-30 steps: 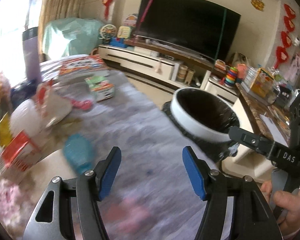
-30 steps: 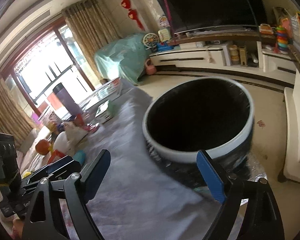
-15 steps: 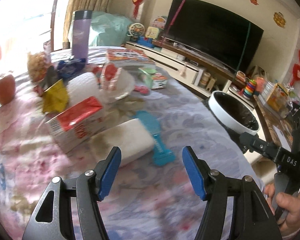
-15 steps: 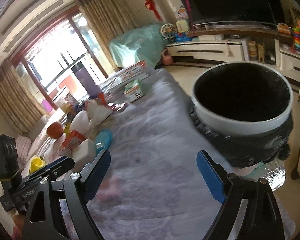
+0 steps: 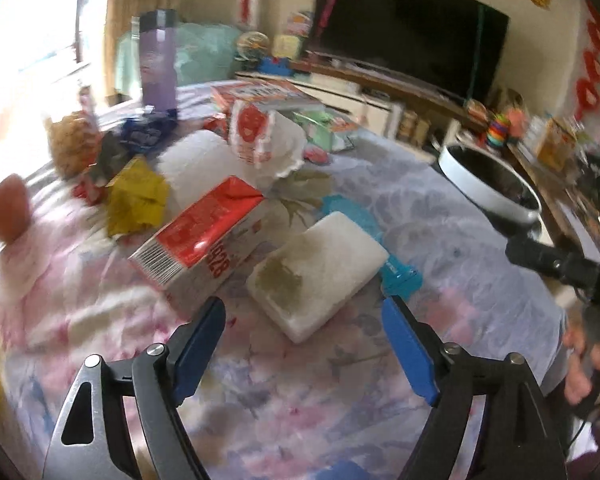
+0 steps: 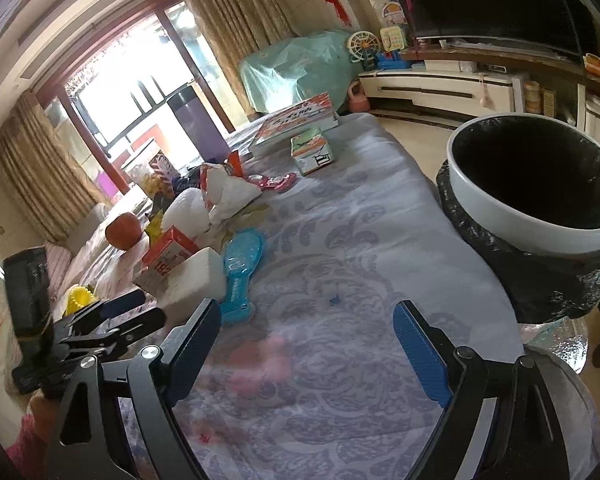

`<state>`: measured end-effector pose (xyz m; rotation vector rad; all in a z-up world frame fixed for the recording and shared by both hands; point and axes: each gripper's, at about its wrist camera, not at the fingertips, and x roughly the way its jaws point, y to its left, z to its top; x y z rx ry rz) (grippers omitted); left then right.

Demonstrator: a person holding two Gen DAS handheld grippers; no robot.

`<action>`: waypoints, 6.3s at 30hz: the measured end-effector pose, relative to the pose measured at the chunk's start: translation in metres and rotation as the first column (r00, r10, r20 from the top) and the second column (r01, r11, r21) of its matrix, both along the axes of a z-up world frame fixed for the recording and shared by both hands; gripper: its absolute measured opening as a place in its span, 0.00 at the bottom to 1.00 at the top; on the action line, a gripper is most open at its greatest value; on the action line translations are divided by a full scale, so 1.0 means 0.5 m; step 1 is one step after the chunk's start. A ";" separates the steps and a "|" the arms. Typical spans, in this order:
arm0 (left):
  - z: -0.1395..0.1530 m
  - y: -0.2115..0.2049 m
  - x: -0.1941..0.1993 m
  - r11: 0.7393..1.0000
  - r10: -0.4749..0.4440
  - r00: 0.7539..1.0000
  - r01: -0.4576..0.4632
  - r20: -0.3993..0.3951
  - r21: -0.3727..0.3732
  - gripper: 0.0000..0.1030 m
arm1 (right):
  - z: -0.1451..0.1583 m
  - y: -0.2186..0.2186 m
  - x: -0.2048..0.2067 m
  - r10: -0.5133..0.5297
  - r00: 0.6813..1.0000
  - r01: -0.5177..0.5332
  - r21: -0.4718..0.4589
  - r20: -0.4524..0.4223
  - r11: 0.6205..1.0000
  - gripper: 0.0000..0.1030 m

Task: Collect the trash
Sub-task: 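Move both grippers back to the white foam block and blue hairbrush, then grasp the blue hairbrush with the right gripper while the left grasps the white foam block, then carry the foam block and hairbrush over the black trash bin, then open both grippers to drop the block and brush into the bin, then move both grippers back toward the milk carton and plastic bag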

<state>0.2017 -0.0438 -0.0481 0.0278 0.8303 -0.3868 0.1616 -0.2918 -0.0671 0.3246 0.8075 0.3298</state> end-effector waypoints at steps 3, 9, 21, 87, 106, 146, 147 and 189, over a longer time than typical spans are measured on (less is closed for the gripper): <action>-0.013 -0.003 0.033 0.999 -0.049 0.999 0.050 -0.013 0.015 0.78 | 0.000 0.007 0.003 0.002 1.000 -0.002 -0.002 -0.004 1.000 0.87; -0.028 0.000 0.056 0.997 -0.073 0.997 0.073 0.005 0.010 0.57 | -0.002 0.013 0.010 -0.005 1.000 0.005 -0.006 -0.013 1.000 0.87; -0.016 0.057 -0.041 0.992 0.124 0.992 -0.123 0.021 -0.028 0.55 | -0.023 0.100 0.048 0.111 0.993 -0.113 -0.039 -0.033 0.993 0.72; 0.020 -0.285 0.089 0.989 -0.139 0.989 0.141 0.054 -0.053 0.52 | 0.032 -0.236 0.004 -0.169 0.985 0.170 -0.030 0.045 0.985 0.19; 0.023 -0.417 0.174 0.976 -0.215 0.975 0.216 0.059 -0.021 0.52 | 0.029 -0.340 0.041 -0.246 0.969 0.247 -0.037 0.027 0.968 0.19; 0.004 -0.532 0.270 0.975 -0.221 0.975 0.221 -0.009 0.017 0.66 | 0.023 -0.401 0.109 -0.293 0.956 0.292 -0.053 -0.010 0.955 0.48; 0.001 -0.528 0.267 0.976 -0.216 0.976 0.216 -0.011 0.014 0.70 | 0.025 -0.397 0.103 -0.296 0.955 0.296 -0.048 -0.003 0.954 0.55; 0.006 -0.008 -0.060 0.971 0.227 0.973 -0.221 0.051 -0.094 0.73 | 0.031 0.022 0.068 0.012 0.999 -0.013 0.012 0.046 1.000 0.81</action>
